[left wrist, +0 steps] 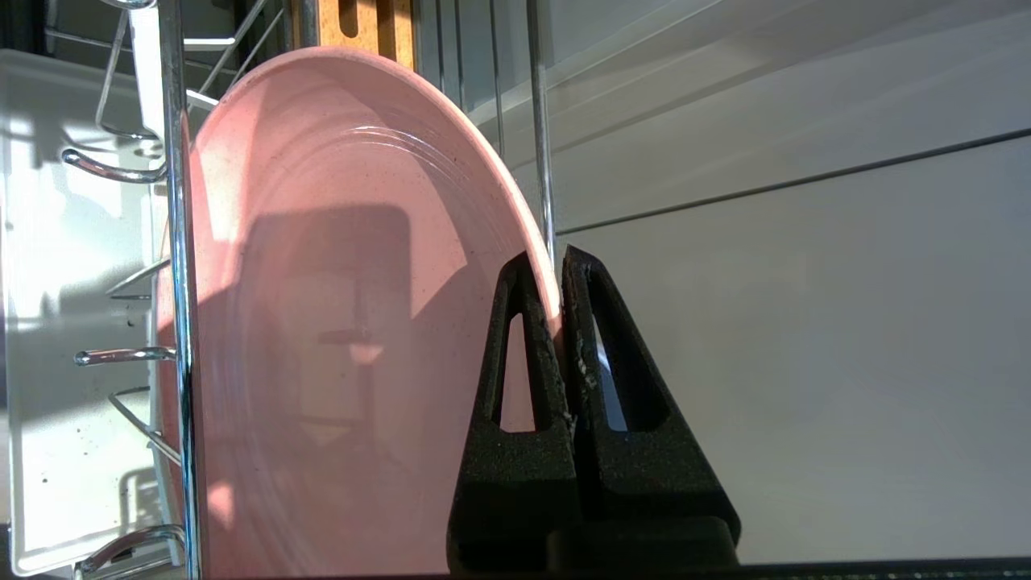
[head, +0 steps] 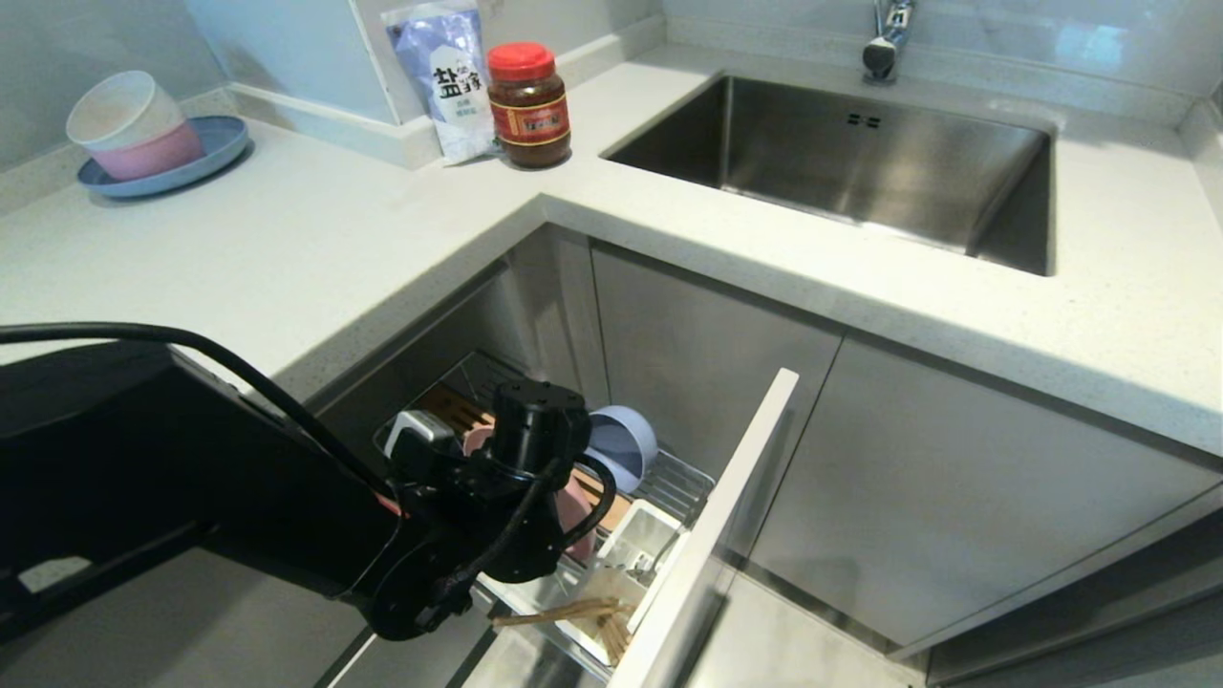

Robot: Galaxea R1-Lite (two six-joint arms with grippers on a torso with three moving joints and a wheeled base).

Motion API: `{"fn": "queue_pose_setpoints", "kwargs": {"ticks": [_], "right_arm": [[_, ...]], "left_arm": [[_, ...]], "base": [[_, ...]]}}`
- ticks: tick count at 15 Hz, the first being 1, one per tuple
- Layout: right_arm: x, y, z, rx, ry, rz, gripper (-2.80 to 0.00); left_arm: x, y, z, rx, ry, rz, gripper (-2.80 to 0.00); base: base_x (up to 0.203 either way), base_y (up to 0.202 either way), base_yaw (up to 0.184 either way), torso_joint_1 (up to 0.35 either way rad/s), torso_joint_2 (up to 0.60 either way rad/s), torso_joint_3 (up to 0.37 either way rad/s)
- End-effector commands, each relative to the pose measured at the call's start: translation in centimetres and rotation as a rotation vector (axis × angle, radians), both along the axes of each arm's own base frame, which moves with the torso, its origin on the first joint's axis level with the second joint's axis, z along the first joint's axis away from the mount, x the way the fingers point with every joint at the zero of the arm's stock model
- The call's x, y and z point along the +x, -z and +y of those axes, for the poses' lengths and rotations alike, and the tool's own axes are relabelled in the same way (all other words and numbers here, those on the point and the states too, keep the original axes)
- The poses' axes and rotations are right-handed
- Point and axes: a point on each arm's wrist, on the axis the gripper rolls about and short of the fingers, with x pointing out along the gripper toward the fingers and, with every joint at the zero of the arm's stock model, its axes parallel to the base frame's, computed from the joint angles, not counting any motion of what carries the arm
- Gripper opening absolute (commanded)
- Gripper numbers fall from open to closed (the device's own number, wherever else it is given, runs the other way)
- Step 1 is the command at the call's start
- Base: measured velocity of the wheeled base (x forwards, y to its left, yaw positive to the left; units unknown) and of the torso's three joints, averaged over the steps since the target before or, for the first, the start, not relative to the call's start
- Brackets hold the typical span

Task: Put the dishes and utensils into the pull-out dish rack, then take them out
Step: Pick up the plate and place it in the cupboard

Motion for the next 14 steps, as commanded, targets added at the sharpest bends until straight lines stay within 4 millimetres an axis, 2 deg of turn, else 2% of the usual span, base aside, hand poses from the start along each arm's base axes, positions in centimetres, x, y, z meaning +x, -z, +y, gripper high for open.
{"fn": "queue_pose_setpoints", "kwargs": {"ticks": [1, 2, 3, 14], "right_arm": [[0.0, 0.0, 0.0, 0.000, 0.000, -0.004, -2.80], [0.0, 0.1, 0.0, 0.000, -0.001, -0.003, -2.80], [0.0, 0.1, 0.0, 0.000, 0.001, -0.003, -2.80], [0.0, 0.0, 0.0, 0.000, 0.000, -0.003, -2.80]], "left_arm": [[0.0, 0.0, 0.0, -0.007, -0.008, -0.004, -2.80], [0.0, 0.0, 0.0, -0.007, -0.005, -0.004, -2.80], [-0.1, 0.0, 0.0, -0.008, 0.000, -0.004, 0.00], [-1.2, -0.7, -0.3, 0.021, 0.024, 0.027, 0.00]], "base": [[0.000, 0.000, 0.000, 0.000, 0.00, 0.000], [0.000, 0.000, 0.000, 0.000, 0.00, 0.000], [0.000, 0.000, 0.000, 0.000, 0.00, 0.000], [0.000, 0.000, 0.000, 0.000, 0.00, 0.000]]}}
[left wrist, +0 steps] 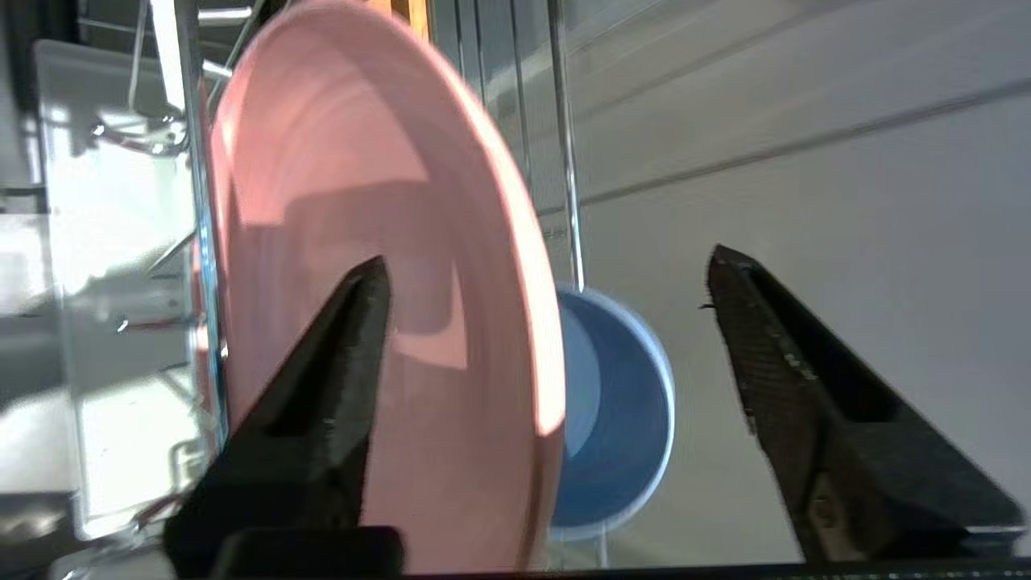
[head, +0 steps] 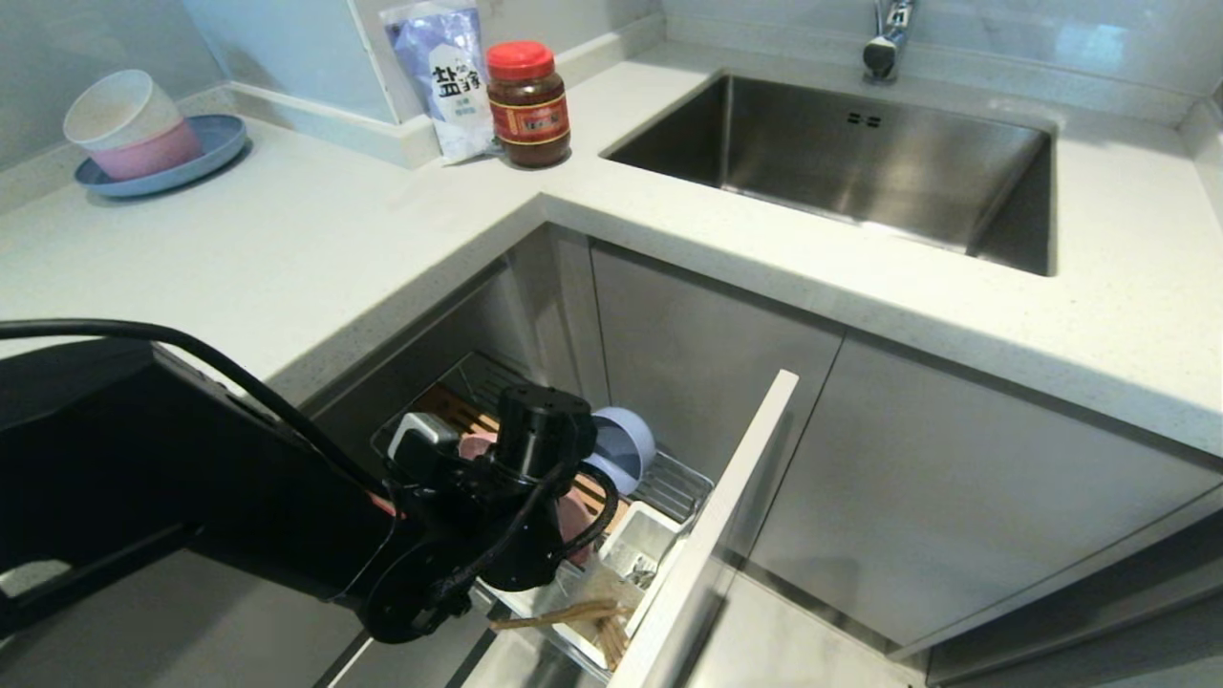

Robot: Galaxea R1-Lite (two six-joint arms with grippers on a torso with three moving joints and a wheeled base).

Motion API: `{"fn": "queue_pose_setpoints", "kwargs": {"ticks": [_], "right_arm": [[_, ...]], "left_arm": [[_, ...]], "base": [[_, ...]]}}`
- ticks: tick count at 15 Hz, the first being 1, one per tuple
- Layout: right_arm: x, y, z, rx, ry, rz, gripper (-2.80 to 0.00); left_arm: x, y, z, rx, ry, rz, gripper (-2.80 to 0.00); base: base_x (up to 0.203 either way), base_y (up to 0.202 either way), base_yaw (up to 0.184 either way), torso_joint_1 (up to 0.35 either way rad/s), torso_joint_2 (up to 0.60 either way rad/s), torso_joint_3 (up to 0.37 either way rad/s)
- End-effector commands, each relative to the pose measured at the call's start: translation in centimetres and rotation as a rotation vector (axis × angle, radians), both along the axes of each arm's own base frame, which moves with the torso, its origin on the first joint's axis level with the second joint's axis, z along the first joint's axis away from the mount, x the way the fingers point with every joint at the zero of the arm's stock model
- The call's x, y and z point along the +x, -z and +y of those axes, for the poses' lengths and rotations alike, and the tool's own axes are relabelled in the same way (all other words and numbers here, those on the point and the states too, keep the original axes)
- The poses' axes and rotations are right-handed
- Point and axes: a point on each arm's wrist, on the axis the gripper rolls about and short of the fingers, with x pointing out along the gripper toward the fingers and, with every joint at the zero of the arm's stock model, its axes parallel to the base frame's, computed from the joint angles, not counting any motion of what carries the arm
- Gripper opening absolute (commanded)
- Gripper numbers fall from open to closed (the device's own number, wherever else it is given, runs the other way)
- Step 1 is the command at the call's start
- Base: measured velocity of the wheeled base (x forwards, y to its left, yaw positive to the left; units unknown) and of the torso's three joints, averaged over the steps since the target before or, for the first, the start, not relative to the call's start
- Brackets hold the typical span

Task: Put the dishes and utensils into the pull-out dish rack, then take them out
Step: Pick up the plate and place it in the cupboard

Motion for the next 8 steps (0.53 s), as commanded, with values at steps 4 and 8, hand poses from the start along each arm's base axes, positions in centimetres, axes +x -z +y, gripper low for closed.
{"fn": "queue_pose_setpoints", "kwargs": {"ticks": [4, 8], "right_arm": [[0.0, 0.1, 0.0, 0.000, 0.000, -0.002, -2.80], [0.0, 0.0, 0.0, 0.000, 0.000, -0.003, -2.80]], "left_arm": [[-1.7, -1.9, -0.1, 0.014, 0.019, 0.009, 0.00], [-3.9, -4.0, -0.3, 0.049, 0.047, 0.024, 0.00]], "base": [[0.000, 0.000, 0.000, 0.000, 0.00, 0.000], [0.000, 0.000, 0.000, 0.000, 0.00, 0.000]]}}
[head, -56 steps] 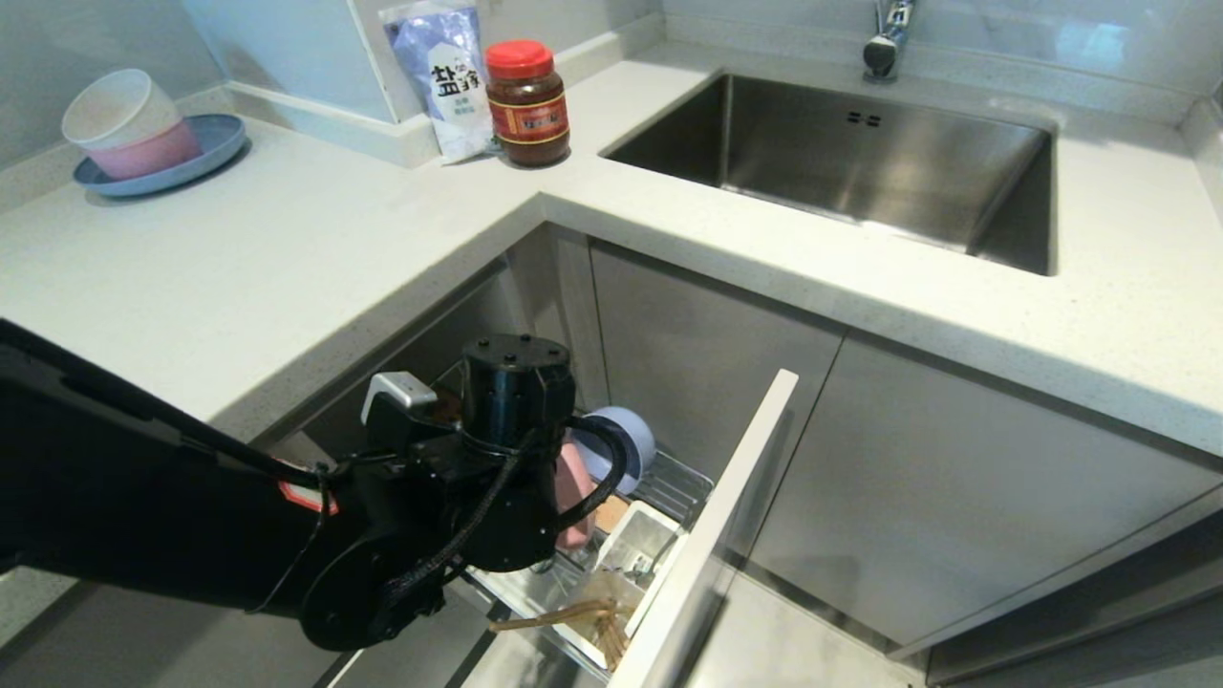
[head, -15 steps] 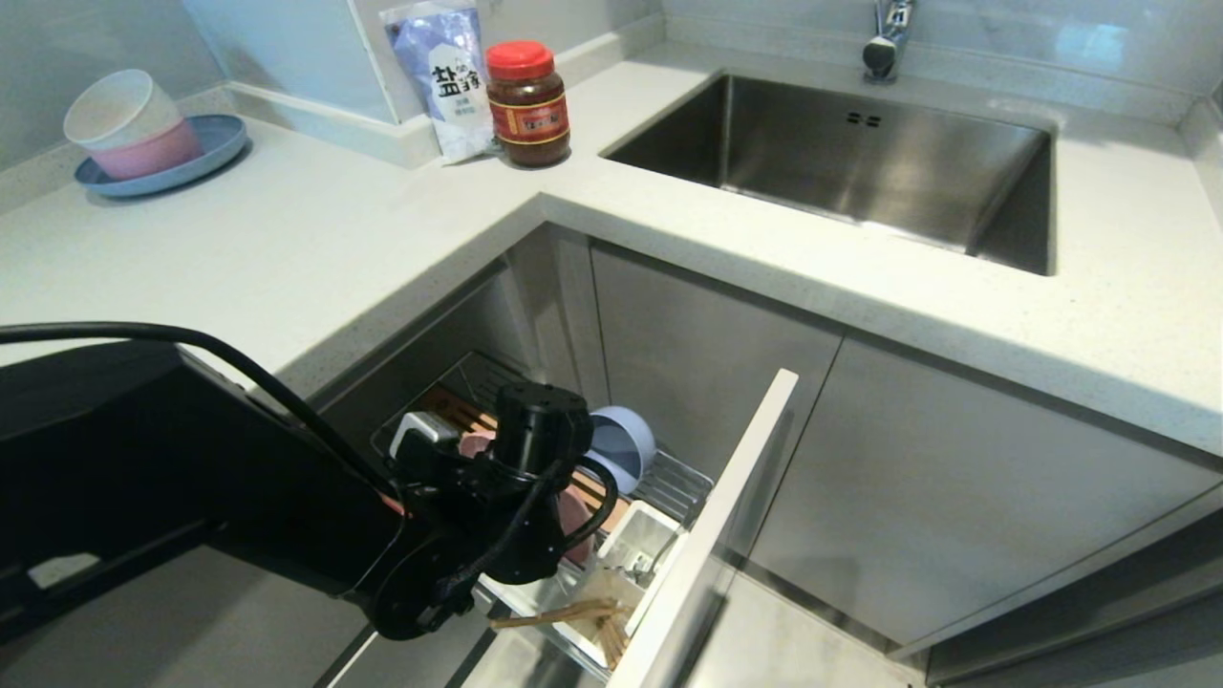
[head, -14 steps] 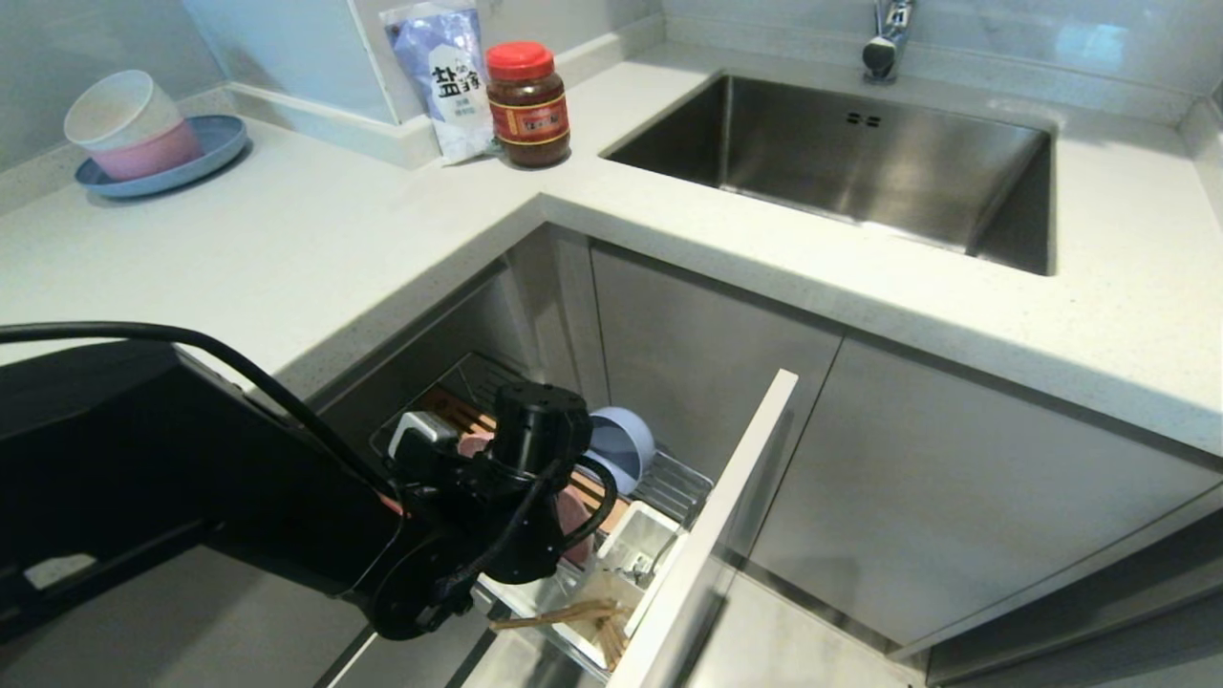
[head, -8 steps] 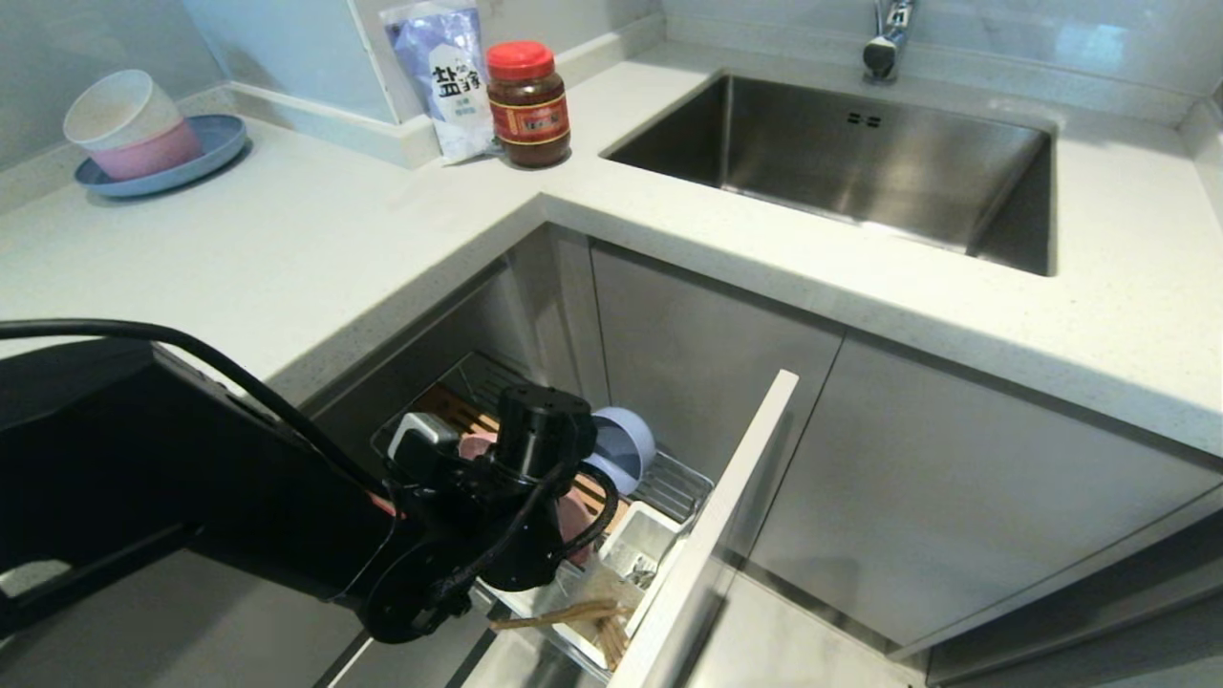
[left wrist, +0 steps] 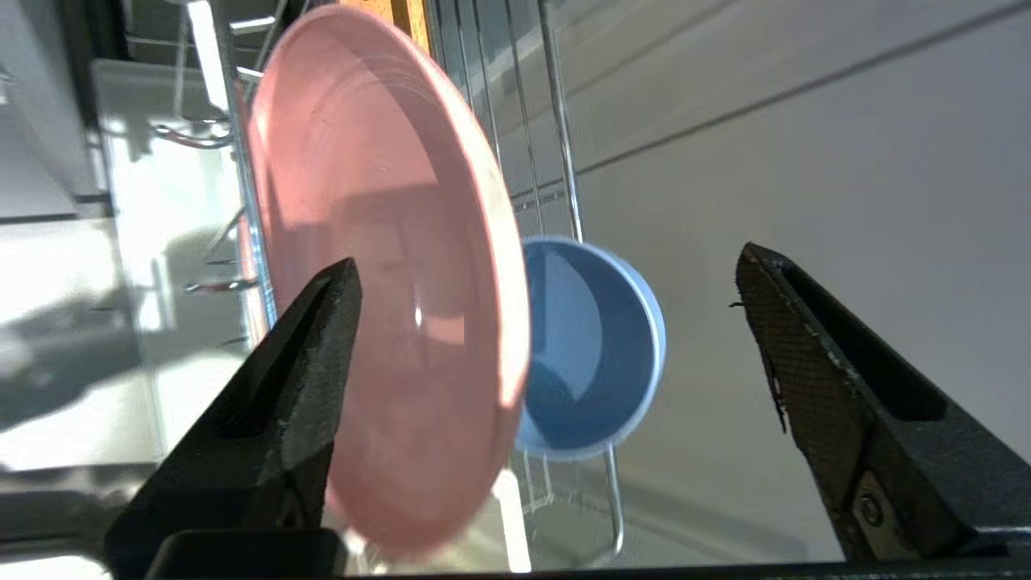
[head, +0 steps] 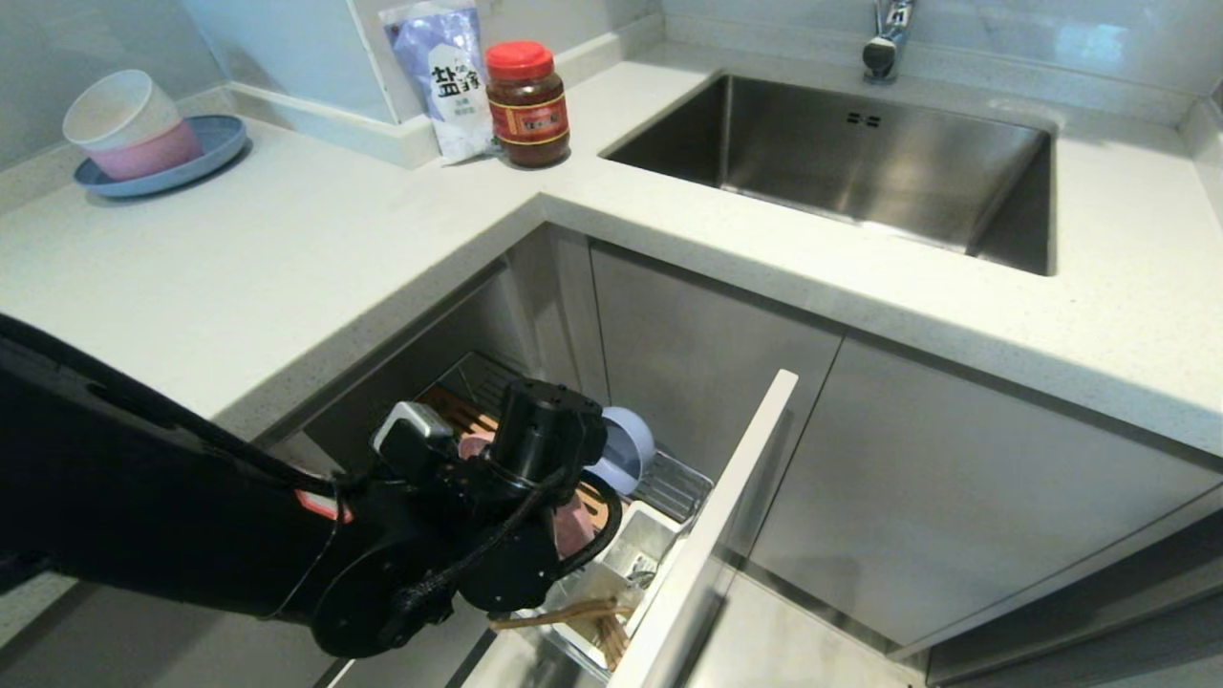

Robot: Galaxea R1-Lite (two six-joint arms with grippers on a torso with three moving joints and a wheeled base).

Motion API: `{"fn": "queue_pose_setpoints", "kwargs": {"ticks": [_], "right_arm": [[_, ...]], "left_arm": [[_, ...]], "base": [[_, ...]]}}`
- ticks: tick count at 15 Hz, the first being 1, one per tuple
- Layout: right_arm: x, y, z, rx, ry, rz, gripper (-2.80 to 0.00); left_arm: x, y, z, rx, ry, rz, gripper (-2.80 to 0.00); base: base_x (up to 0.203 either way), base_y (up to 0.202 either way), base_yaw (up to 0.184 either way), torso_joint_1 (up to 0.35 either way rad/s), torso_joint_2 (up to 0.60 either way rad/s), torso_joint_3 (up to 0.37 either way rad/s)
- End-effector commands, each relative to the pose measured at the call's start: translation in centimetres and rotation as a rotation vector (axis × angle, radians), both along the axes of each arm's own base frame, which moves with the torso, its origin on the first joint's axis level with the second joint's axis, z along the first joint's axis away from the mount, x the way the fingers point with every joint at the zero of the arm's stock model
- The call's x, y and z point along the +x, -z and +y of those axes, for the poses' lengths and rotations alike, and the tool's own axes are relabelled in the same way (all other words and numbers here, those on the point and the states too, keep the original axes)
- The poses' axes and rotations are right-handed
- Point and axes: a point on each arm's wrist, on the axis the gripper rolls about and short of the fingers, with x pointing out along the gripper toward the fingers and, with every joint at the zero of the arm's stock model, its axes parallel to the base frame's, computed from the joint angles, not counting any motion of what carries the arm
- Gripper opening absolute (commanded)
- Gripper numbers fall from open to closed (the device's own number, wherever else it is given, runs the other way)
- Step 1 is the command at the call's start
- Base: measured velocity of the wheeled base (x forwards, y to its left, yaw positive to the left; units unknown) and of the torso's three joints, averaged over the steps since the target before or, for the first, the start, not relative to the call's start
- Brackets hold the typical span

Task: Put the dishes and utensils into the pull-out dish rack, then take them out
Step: Pick up the plate and place it in the cupboard, then take the plate out of the cupboard

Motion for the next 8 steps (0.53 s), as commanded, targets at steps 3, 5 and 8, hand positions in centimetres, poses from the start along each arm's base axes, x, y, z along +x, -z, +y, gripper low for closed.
{"fn": "queue_pose_setpoints", "kwargs": {"ticks": [3, 5, 8], "right_arm": [[0.0, 0.0, 0.0, 0.000, 0.000, -0.003, -2.80], [0.0, 0.0, 0.0, 0.000, 0.000, -0.003, -2.80], [0.0, 0.1, 0.0, 0.000, 0.000, -0.002, -2.80]], "left_arm": [[-2.5, -2.7, -0.1, 0.013, 0.013, -0.022, 0.00], [-3.5, -3.5, 0.1, 0.028, 0.028, -0.016, 0.00], [-4.8, -4.7, 0.2, 0.024, 0.062, -0.021, -2.80]], "base": [[0.000, 0.000, 0.000, 0.000, 0.00, 0.000], [0.000, 0.000, 0.000, 0.000, 0.00, 0.000], [0.000, 0.000, 0.000, 0.000, 0.00, 0.000]]}}
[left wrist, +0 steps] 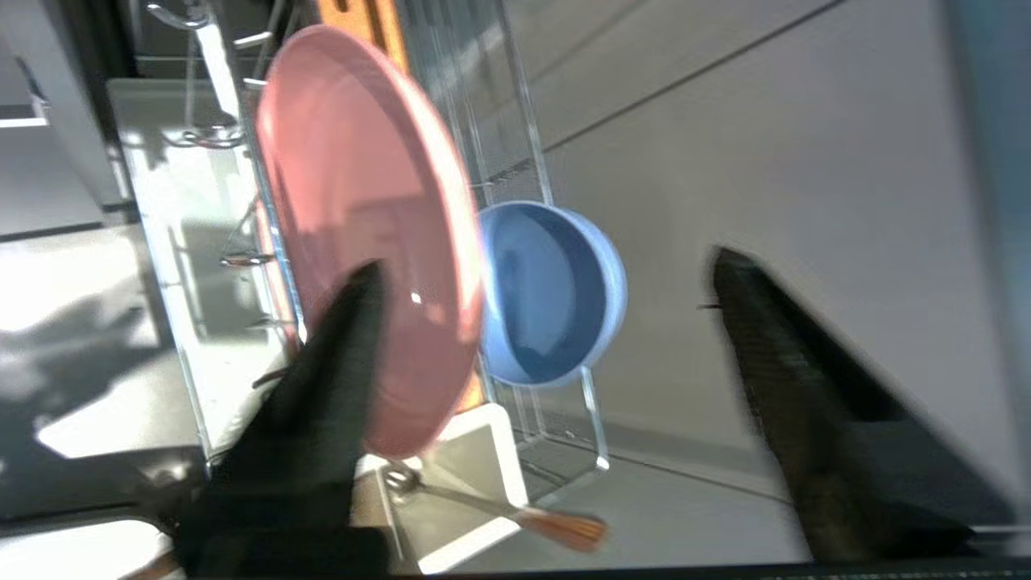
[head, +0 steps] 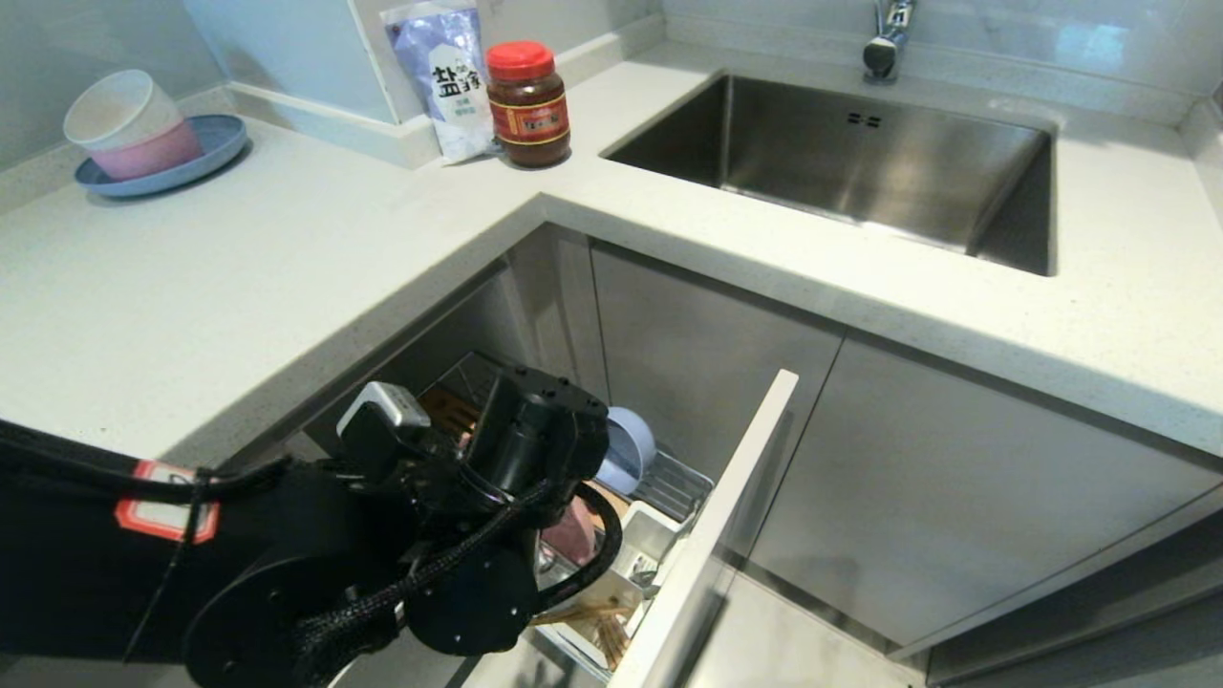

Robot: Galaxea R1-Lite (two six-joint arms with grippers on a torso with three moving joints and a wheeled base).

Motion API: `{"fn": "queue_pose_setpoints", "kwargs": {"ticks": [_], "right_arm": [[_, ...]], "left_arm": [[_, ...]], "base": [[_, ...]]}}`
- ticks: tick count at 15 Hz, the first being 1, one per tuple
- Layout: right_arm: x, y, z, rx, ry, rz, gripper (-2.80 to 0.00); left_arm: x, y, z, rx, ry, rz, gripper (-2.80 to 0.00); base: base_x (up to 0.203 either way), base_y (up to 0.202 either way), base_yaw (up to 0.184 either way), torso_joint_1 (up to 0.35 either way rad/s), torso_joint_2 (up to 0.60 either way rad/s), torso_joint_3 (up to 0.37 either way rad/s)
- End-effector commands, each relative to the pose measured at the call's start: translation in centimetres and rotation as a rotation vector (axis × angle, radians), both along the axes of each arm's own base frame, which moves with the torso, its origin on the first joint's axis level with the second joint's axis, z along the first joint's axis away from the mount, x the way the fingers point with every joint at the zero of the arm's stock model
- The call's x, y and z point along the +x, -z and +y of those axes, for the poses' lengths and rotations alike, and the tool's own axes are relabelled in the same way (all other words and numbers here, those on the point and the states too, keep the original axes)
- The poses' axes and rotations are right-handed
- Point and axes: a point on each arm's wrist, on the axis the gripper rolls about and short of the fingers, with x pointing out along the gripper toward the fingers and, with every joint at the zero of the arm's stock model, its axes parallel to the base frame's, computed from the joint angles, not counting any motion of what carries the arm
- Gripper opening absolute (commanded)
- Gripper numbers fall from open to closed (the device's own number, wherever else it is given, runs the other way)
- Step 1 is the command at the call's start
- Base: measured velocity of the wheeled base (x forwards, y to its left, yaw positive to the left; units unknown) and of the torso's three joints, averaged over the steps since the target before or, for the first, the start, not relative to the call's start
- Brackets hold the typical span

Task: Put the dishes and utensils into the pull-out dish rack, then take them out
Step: Take the plate out of the cupboard

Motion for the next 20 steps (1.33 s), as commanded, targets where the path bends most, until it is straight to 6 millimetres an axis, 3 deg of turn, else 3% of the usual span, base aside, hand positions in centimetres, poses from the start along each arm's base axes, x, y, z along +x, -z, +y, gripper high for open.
{"fn": "queue_pose_setpoints", "kwargs": {"ticks": [1, 7, 11, 14, 17, 20], "right_arm": [[0.0, 0.0, 0.0, 0.000, 0.000, -0.003, -2.80], [0.0, 0.0, 0.0, 0.000, 0.000, -0.004, -2.80], [0.0, 0.0, 0.0, 0.000, -0.001, -0.004, -2.80], [0.0, 0.0, 0.0, 0.000, -0.001, -0.003, -2.80], [0.0, 0.0, 0.0, 0.000, 0.000, -0.004, -2.80], [0.0, 0.0, 0.0, 0.000, 0.000, -0.004, -2.80]], "left_arm": [[-1.1, -1.5, 0.4, -0.029, 0.017, -0.022, -2.80], [-3.2, -5.0, 1.4, 0.125, 0.112, -0.040, -2.80], [-5.4, -8.9, 4.4, 0.164, 0.169, -0.111, -2.80], [-7.2, -11.7, 7.6, 0.179, 0.277, -0.173, -2.80], [-8.3, -14.1, 13.1, 0.259, 0.392, -0.276, -2.80], [-11.1, -14.9, 17.6, 0.422, 0.504, -0.396, -2.80]], "base": [[0.000, 0.000, 0.000, 0.000, 0.00, 0.000], [0.000, 0.000, 0.000, 0.000, 0.00, 0.000], [0.000, 0.000, 0.000, 0.000, 0.00, 0.000], [0.000, 0.000, 0.000, 0.000, 0.00, 0.000], [0.000, 0.000, 0.000, 0.000, 0.00, 0.000], [0.000, 0.000, 0.000, 0.000, 0.00, 0.000]]}}
